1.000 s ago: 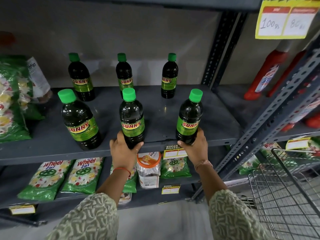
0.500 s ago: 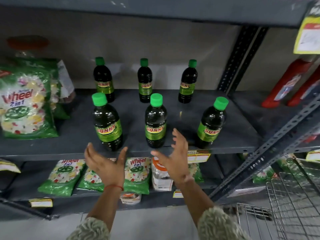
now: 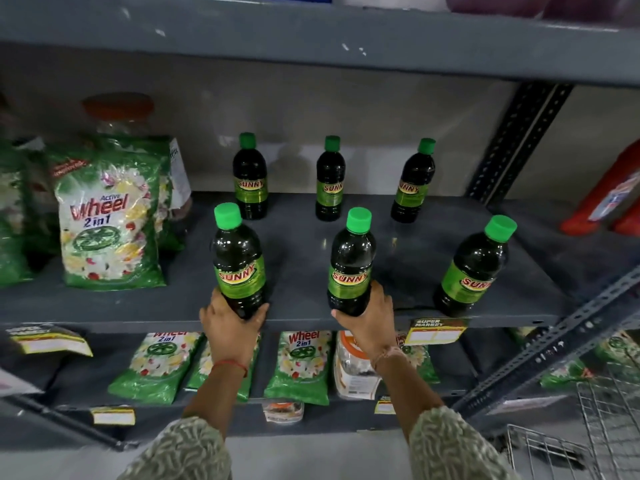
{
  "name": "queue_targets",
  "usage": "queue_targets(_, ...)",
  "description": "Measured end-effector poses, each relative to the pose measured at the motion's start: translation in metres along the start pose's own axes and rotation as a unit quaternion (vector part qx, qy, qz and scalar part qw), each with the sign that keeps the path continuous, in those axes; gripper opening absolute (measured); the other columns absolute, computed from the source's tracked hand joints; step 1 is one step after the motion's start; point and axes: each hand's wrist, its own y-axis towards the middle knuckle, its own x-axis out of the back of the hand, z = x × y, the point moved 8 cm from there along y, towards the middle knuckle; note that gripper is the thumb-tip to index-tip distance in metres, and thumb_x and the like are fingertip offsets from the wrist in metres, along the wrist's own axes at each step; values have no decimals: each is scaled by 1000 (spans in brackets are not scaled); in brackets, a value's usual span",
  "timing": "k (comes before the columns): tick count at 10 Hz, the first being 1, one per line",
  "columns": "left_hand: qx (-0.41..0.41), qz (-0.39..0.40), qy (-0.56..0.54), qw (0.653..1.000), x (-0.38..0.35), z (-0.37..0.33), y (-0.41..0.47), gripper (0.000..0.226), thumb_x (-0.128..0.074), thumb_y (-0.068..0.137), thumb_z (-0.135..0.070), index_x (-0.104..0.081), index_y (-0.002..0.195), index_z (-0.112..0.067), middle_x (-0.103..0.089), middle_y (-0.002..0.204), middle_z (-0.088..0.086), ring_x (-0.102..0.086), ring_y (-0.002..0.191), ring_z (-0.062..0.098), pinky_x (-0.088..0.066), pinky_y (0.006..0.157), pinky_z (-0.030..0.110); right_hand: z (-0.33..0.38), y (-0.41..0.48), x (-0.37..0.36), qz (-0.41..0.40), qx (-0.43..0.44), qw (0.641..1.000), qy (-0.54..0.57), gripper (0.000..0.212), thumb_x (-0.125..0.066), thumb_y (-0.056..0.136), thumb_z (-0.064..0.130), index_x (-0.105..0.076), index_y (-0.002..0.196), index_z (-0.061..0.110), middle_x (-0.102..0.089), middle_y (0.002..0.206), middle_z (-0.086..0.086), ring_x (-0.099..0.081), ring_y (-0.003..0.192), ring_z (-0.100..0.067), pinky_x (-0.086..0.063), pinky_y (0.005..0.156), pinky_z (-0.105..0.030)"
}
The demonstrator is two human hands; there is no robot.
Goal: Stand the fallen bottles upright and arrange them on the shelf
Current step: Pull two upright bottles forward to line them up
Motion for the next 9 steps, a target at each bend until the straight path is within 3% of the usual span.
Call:
queue_targets(7, -5, 39, -19, 999, 16, 10, 5, 66, -82, 62, -27, -51, 113, 0, -64, 104, 24, -44, 106, 39, -41, 86, 44, 5, -7, 2, -6, -11, 1000, -15, 65, -78, 63, 19, -45, 118, 9, -55, 112, -10, -43, 111, -27, -39, 93, -38)
queue_targets(8, -31, 42, -47, 998, 22, -14, 16, 71, -82, 62, -28, -48, 119, -1, -63, 109, 23, -42, 109, 39, -41, 87, 45, 21, 5, 22, -20, 10, 1000, 2, 76, -80, 63, 22, -39, 126, 10, -52, 121, -11, -40, 118, -28, -37, 97, -38)
queue_targets(9, -23, 38, -70, 997, 33, -37, 17, 97, -78, 64, -35, -25, 139, -5, -50, 131, 24, -34, 123, 39, -34, 102, 52, 43, 1, 38, -76, 34, 996, 34, 98, -76, 60, 45, -24, 139, 18, -35, 143, -9, -24, 133, -20, -29, 110, -43)
